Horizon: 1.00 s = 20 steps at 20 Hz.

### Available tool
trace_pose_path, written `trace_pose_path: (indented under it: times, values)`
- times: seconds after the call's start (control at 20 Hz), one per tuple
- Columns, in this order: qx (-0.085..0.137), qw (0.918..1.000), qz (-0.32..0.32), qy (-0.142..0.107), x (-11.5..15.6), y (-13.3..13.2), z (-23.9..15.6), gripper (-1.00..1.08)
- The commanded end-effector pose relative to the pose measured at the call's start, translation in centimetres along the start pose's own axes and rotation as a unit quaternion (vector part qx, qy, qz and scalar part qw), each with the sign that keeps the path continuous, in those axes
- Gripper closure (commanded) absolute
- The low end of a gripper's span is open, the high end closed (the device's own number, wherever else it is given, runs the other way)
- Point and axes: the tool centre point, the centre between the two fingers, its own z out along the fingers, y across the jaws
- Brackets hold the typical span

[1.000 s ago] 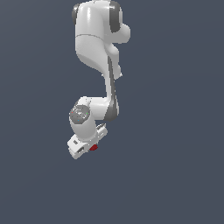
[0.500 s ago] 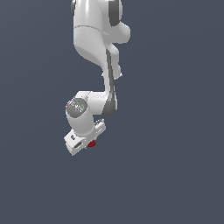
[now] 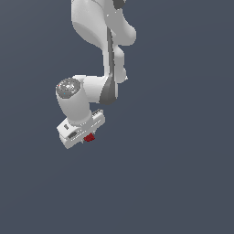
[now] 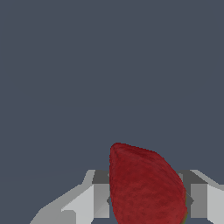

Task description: Pick up the object and move it to a goal position.

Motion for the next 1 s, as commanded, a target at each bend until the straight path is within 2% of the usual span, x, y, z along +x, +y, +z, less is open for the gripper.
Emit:
trace_pose_path:
  times: [0.0, 0.95]
  values:
    - [-0.001, 1.0, 0.0, 0.0, -1.3, -0.2, -2.3, 1.08]
    - [0.0, 1.0, 0.0, 0.002, -12.2, -1.5, -21.8, 1.08]
